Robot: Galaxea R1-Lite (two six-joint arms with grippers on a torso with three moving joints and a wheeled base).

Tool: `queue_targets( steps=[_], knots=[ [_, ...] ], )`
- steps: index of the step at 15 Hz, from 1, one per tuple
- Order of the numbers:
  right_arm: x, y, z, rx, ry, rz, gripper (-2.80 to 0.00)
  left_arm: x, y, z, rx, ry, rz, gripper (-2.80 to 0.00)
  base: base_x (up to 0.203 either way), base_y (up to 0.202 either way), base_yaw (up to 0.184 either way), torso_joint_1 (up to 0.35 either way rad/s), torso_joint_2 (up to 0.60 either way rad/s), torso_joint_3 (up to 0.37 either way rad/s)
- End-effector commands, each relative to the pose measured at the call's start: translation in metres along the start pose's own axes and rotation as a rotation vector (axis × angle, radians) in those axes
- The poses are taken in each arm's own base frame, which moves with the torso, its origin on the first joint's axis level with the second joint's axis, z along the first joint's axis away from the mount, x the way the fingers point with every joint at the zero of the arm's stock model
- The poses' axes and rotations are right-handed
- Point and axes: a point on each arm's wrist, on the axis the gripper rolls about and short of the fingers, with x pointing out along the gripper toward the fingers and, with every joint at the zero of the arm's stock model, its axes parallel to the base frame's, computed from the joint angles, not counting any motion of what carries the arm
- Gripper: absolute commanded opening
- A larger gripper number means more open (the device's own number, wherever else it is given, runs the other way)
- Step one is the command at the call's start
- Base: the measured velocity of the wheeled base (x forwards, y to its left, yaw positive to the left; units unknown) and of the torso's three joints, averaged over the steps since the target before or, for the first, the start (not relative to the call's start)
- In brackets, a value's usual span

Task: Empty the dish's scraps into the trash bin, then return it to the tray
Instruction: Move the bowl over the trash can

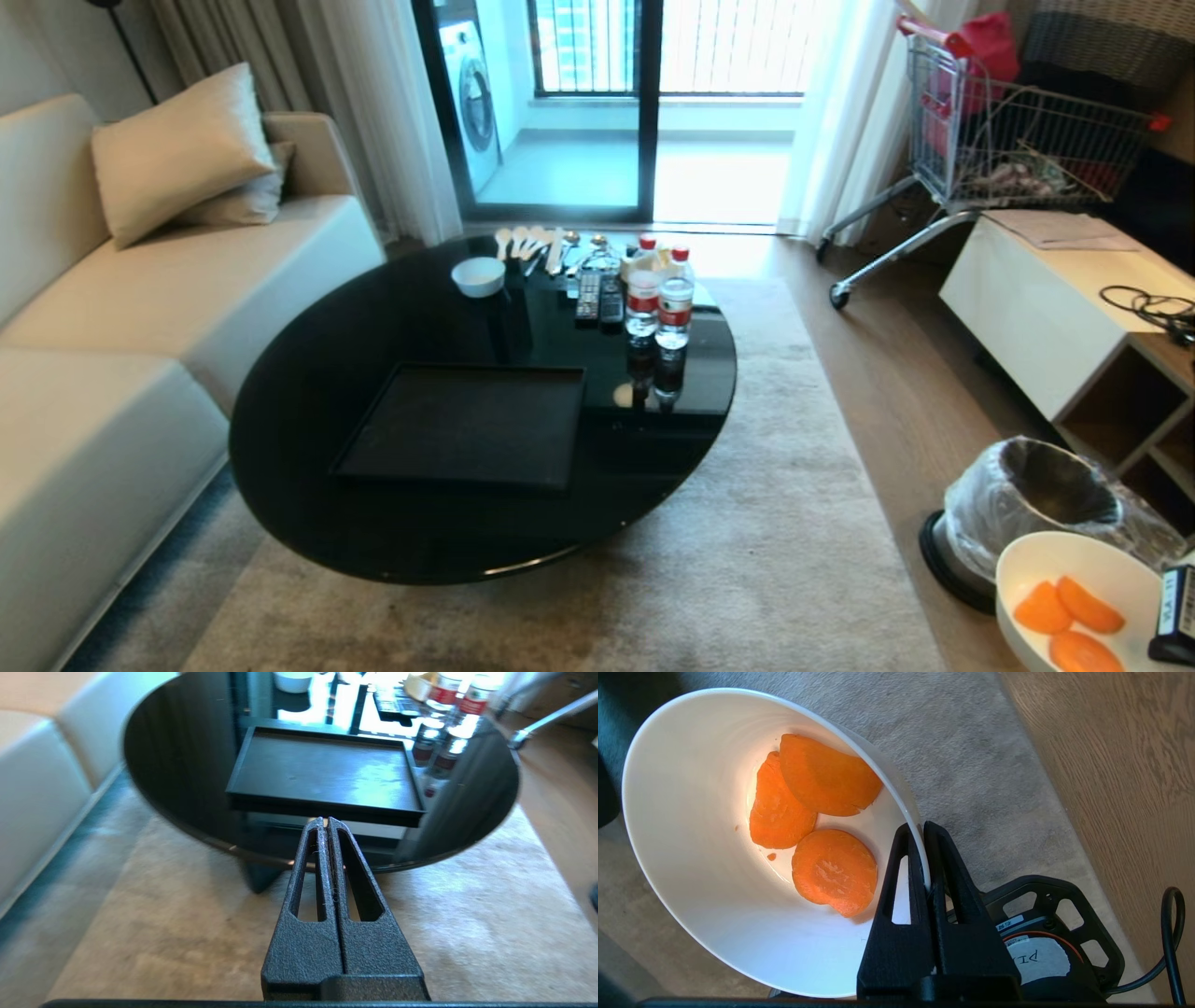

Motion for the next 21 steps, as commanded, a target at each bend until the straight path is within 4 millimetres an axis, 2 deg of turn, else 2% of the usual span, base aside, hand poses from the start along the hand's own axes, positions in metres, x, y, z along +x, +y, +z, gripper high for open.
queue_targets(
  steps=[1,21],
  knots=[
    [-0.0006,-0.0003,0.0000,0.004,-0.001,-0.001,-2.80,0.0000,0.0000,0.0000,-0.001,-0.001,0.000,-2.80,-0.001,0.008,-0.169,0.006,0.00,0.002],
    [0.0004,-0.0028,-0.0030,0.049,0.004,-0.007,-2.80,0.0000,0.0000,0.0000,-0.001,-0.001,0.000,-2.80,0.000,0.010,-0.166,0.003,0.00,0.003]
  ],
)
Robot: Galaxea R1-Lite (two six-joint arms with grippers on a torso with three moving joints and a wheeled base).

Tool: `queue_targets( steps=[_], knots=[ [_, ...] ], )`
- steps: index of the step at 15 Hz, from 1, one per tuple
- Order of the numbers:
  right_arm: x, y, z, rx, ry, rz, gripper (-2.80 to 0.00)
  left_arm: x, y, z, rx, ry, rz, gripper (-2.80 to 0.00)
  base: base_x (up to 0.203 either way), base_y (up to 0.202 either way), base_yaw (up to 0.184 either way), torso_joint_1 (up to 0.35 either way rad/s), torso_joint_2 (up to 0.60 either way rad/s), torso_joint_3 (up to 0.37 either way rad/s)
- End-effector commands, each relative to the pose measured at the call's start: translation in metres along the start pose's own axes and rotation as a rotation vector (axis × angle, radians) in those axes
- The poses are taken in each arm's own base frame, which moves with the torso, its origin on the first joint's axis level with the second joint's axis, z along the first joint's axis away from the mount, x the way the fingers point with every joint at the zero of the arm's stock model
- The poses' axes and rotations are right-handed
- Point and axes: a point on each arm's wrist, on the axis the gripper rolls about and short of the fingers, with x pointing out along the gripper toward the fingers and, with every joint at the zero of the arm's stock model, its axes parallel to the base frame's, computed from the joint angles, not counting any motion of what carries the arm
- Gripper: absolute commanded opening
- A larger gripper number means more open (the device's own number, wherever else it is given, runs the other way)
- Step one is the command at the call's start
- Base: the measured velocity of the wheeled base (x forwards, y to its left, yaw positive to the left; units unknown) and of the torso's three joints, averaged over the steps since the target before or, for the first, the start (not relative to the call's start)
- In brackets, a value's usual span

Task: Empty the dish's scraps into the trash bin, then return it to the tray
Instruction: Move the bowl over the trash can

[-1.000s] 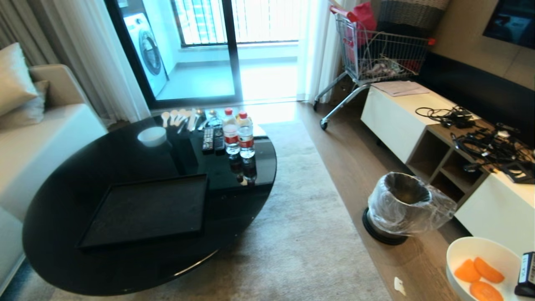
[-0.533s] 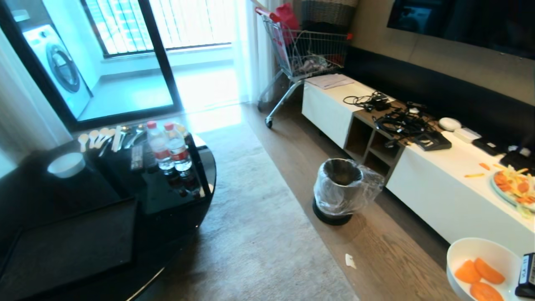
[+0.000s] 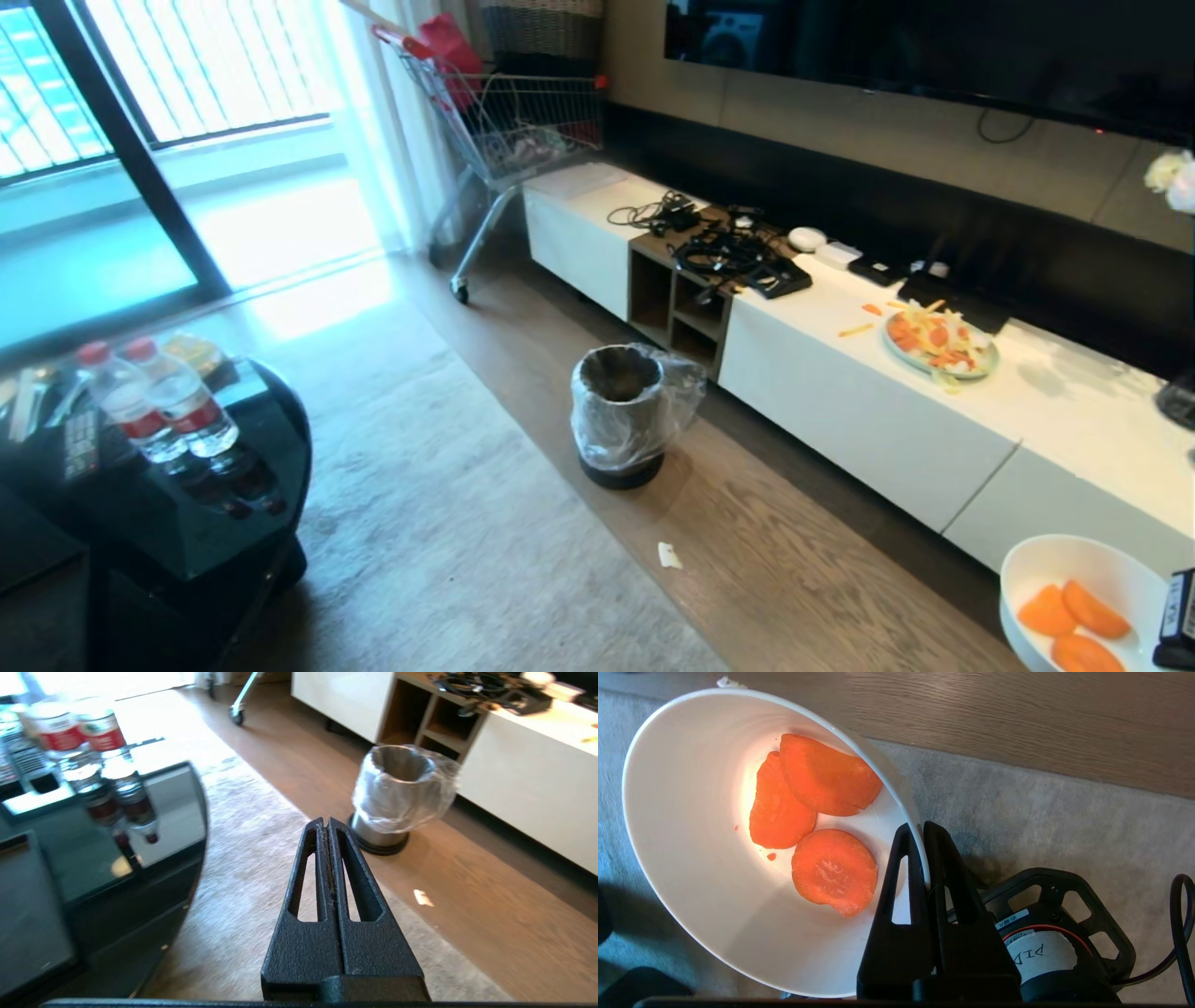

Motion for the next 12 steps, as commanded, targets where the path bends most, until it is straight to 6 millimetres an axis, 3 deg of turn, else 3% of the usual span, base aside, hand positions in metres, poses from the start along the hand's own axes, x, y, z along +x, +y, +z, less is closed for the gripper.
queue_targets(
  steps=[1,12],
  knots=[
    [-0.0002,-0.0002,-0.0003,0.003,-0.002,-0.001,-2.80,0.0000,0.0000,0.0000,-0.001,-0.001,0.000,-2.80,0.001,0.011,-0.130,-0.001,0.00,0.004],
    [-0.0040,0.0005,0.0014,-0.002,-0.023,0.014,-2.80,0.0000,0.0000,0.0000,-0.001,-0.001,0.000,-2.80,0.000,0.000,-0.007,0.000,0.00,0.000]
  ],
)
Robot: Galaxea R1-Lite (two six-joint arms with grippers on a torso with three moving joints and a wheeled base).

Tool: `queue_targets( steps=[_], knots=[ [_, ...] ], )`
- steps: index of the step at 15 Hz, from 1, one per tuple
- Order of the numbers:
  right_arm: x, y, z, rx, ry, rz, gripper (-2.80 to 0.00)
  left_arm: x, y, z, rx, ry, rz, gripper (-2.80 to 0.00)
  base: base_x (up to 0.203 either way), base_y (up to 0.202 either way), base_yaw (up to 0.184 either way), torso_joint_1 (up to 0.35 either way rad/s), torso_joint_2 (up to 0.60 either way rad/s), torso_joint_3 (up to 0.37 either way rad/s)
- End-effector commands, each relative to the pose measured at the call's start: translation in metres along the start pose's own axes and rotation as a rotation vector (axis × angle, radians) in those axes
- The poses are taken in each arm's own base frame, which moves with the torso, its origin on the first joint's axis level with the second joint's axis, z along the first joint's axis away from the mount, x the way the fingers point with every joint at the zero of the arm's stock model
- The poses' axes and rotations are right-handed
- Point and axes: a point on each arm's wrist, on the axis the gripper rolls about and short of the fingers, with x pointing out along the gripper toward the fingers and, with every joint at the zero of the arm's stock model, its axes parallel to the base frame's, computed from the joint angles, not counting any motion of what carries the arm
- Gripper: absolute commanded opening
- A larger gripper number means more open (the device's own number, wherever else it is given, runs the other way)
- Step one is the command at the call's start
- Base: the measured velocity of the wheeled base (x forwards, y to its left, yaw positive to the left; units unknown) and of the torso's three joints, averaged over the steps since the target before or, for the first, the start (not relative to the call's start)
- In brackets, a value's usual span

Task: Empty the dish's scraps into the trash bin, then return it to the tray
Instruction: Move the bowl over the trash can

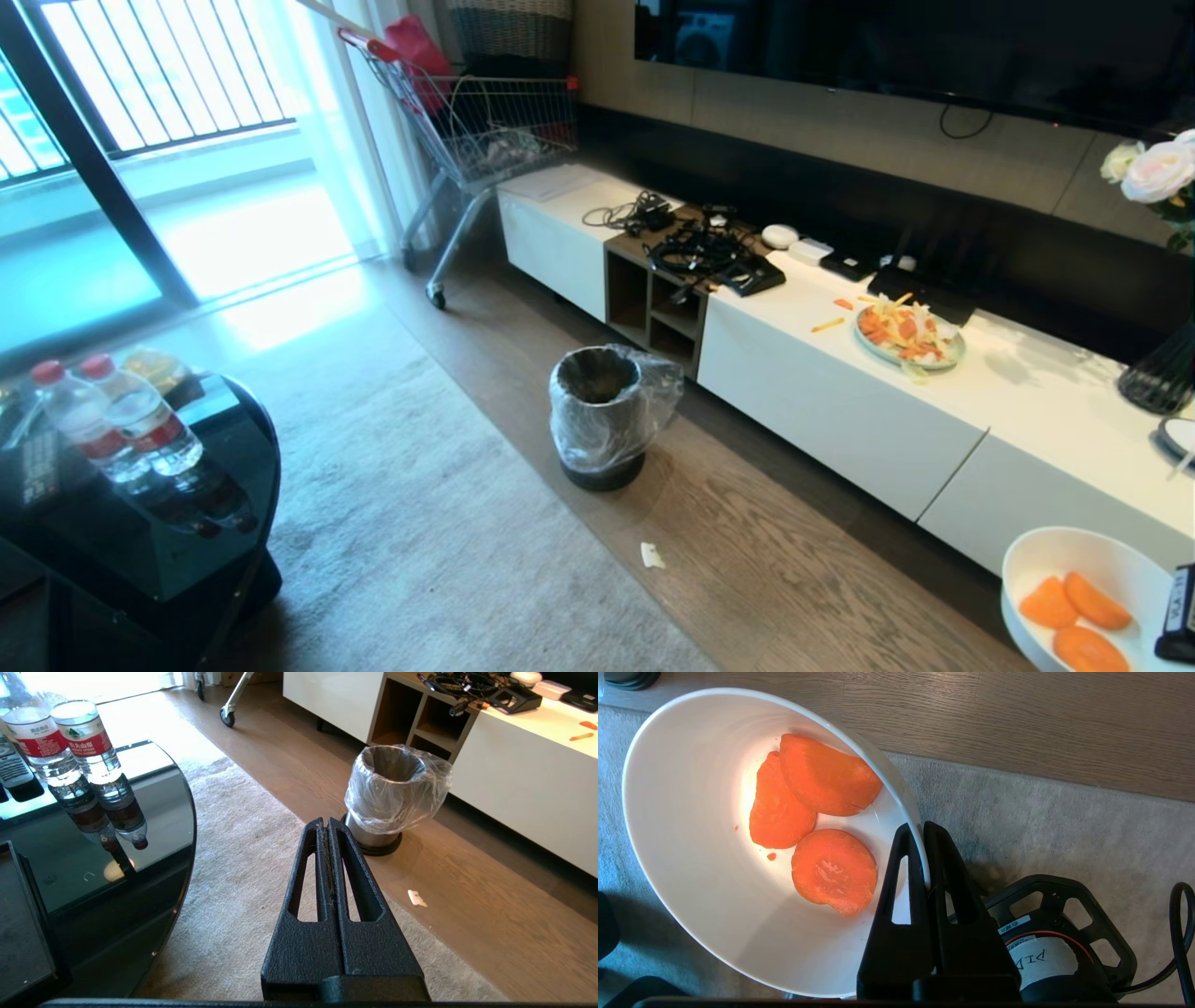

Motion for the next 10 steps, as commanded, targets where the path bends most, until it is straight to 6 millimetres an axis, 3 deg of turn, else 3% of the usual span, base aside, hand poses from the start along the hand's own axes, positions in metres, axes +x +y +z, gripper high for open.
queue_targets(
  steps=[1,10],
  knots=[
    [-0.0012,0.0007,0.0006,0.004,0.000,0.006,-2.80,0.0000,0.0000,0.0001,-0.001,-0.001,0.000,-2.80,0.000,0.000,0.000,0.000,0.00,0.000],
    [-0.0078,-0.0003,0.0011,0.005,-0.023,0.022,-2.80,0.0000,0.0000,0.0001,-0.001,-0.001,0.000,-2.80,0.000,0.000,0.000,0.000,0.00,0.000]
  ],
)
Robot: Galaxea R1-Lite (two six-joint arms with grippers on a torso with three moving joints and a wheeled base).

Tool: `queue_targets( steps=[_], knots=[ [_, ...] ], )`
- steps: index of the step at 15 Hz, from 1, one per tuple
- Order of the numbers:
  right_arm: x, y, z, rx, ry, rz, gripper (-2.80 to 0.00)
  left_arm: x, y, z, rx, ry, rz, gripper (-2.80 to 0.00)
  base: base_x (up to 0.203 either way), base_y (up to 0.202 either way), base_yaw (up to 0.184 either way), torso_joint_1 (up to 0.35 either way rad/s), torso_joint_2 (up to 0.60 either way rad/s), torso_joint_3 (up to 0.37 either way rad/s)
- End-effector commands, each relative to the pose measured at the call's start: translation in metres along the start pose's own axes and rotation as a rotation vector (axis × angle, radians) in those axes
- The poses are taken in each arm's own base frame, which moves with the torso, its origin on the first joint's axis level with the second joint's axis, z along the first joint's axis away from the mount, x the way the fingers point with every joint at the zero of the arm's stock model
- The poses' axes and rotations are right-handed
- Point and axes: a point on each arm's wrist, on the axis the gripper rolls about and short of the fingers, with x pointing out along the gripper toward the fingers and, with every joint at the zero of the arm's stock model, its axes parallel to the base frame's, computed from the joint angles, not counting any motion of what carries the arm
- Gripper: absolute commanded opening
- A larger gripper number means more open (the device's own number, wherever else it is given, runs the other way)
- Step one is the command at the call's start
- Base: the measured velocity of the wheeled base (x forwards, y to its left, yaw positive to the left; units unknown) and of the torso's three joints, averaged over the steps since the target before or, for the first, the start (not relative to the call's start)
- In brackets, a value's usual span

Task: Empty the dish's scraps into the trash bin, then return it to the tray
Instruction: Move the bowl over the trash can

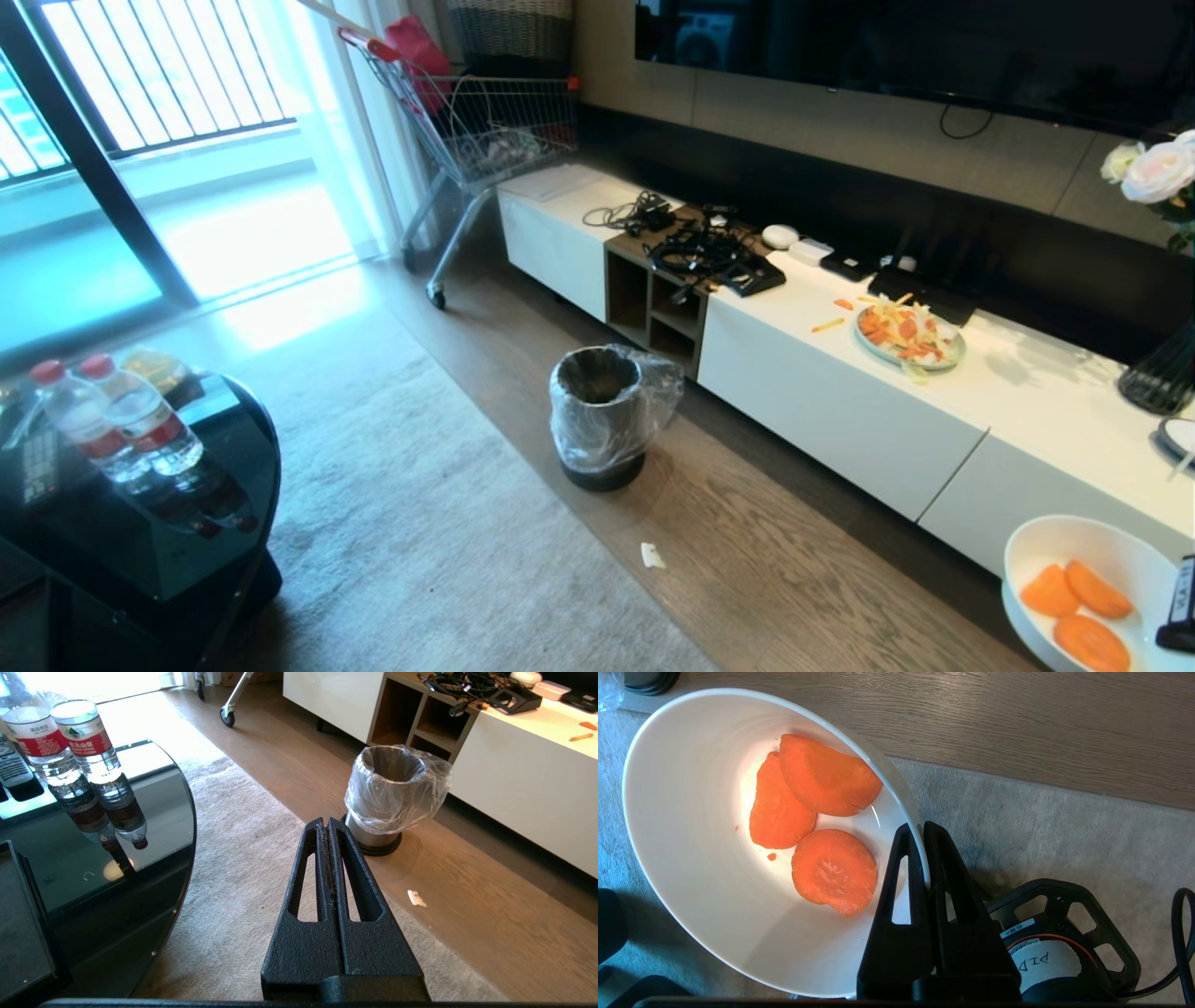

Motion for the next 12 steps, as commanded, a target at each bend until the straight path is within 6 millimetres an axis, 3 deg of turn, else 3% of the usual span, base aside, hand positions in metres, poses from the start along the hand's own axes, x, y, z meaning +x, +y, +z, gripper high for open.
queue_targets(
  steps=[1,12],
  knots=[
    [-0.0019,-0.0012,-0.0009,0.004,-0.005,0.000,-2.80,0.0000,0.0000,0.0000,-0.001,-0.001,0.001,-2.80,0.000,0.000,0.000,0.000,0.00,0.000],
    [0.0011,-0.0005,-0.0008,0.003,0.003,-0.004,-2.80,0.0000,0.0000,0.0000,0.001,-0.001,0.001,-2.80,0.000,0.000,0.000,0.000,0.00,0.000]
  ],
)
